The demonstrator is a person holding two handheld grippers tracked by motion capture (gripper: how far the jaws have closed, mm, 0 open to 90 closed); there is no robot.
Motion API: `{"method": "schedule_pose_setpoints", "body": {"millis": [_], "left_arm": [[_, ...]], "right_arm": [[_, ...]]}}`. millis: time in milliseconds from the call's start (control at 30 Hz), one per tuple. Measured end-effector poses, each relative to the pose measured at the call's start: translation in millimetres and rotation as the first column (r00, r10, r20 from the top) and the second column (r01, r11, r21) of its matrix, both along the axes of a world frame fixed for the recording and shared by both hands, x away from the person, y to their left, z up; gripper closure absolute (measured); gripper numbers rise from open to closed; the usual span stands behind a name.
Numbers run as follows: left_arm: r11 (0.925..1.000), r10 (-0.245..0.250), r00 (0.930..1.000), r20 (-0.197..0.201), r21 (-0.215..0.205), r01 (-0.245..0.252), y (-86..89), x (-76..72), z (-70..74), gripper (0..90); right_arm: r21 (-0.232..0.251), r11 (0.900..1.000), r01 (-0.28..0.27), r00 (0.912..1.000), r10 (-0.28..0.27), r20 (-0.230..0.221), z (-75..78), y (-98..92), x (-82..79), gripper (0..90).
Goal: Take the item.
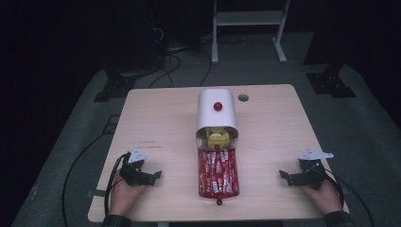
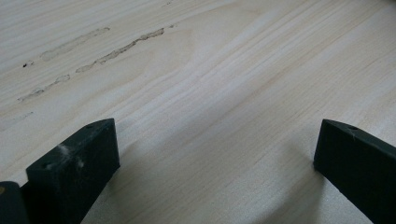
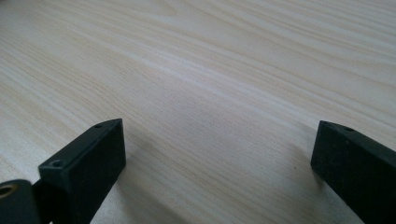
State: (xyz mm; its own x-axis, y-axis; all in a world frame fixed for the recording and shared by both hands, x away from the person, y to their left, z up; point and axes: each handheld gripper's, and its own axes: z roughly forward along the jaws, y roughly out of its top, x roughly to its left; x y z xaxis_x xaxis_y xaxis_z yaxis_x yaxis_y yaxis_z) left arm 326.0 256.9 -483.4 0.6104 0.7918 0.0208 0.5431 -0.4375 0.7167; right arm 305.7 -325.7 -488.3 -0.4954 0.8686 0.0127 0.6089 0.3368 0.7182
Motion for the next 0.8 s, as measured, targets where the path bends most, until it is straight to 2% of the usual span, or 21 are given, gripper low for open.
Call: {"method": "schedule_pose_setpoints", "body": {"millis": [367,667,733,800], "left_arm": [[1.0,0.007,1.0,-0.001,-0.004,-0.007,-0.1,-0.4,0.1,0.0],[0.9996,0.007,0.9999,-0.008,-0.028,-0.007,-0.5,-1.0,3.4,0.0],[0.9989,0.012,0.9999,-0.005,-0.045,-0.012,-0.3,-1.3,4.7,0.0],[0.9991,0.011,0.9999,-0.008,-0.041,-0.011,-0.1,-1.9,6.3,0.0]], "right_arm": [[0.0,1.0,0.0,1.0,0.0,0.0,0.0,0.0,0.0,2.4],[-0.001,1.0,-0.002,1.0,0.002,0.0,0.0,0.0,0.0,2.4],[-0.001,1.0,-0.004,1.0,0.004,0.0,0.0,0.0,0.0,2.4],[-0.001,1.0,-0.004,1.0,0.004,0.001,0.0,0.0,0.0,2.4]]}}
